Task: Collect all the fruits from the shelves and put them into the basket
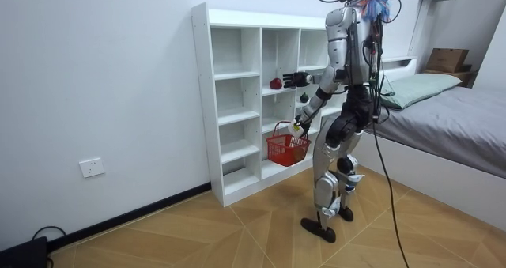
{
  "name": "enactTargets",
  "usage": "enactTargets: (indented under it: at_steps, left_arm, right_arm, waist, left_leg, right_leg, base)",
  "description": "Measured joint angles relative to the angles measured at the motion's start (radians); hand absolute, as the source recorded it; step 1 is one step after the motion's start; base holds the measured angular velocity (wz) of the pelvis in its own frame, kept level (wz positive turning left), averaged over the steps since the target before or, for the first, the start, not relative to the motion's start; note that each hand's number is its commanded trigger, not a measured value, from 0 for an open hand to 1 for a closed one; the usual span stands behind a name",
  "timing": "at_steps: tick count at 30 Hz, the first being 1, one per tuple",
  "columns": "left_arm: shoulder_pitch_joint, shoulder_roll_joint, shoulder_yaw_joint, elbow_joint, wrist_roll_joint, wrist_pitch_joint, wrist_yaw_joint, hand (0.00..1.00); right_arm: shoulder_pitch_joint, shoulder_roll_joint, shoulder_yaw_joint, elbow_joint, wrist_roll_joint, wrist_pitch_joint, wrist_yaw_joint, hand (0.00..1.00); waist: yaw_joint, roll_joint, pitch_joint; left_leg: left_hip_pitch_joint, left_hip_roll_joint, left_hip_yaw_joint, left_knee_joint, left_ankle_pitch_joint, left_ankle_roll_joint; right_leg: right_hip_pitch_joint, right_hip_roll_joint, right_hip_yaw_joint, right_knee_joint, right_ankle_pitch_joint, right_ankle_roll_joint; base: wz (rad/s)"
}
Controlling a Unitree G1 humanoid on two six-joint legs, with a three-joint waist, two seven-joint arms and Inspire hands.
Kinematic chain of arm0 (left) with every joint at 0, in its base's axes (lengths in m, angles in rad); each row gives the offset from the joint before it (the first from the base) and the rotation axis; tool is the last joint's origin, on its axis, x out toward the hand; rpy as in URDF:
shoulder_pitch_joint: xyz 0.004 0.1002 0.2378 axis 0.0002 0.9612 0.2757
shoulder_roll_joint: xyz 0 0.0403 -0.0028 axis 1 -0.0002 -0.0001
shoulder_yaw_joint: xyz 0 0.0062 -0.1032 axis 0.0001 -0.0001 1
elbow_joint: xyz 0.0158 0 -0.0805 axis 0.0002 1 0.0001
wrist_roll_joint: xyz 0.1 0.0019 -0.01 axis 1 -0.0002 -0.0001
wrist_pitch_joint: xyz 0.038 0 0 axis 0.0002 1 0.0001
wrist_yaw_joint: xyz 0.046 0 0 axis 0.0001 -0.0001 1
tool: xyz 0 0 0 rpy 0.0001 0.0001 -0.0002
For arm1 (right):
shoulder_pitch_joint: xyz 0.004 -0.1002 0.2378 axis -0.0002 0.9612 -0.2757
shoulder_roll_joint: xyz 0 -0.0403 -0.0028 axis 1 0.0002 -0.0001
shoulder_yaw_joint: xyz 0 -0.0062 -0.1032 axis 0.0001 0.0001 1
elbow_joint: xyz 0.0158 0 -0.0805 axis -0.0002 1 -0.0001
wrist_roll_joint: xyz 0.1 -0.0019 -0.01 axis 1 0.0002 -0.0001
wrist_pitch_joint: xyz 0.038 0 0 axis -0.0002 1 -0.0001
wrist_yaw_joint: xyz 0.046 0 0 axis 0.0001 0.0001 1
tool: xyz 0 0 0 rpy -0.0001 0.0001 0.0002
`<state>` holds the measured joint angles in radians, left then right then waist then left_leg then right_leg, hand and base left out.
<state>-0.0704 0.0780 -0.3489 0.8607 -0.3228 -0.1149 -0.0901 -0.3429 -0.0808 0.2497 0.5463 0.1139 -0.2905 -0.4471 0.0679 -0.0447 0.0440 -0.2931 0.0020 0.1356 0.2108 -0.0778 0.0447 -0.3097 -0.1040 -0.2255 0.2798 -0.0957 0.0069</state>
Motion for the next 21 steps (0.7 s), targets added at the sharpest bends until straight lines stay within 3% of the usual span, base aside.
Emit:
enactTargets:
  at_steps: [21]
  left_arm:
    - [-0.031, -0.019, -0.008, 0.024, 0.000, 0.000, 0.000, 1.00]
  right_arm:
    - [-0.012, 0.019, 0.001, 0.001, 0.000, 0.002, -0.044, 0.00]
  waist:
    - [0.006, -0.003, 0.0010]
  left_leg:
    - [-0.007, 0.000, 0.003, -0.003, 0.000, 0.000]
  right_leg:
    - [-0.014, -0.002, 0.002, 0.012, -0.006, -0.001]
  base:
    - [0.00]
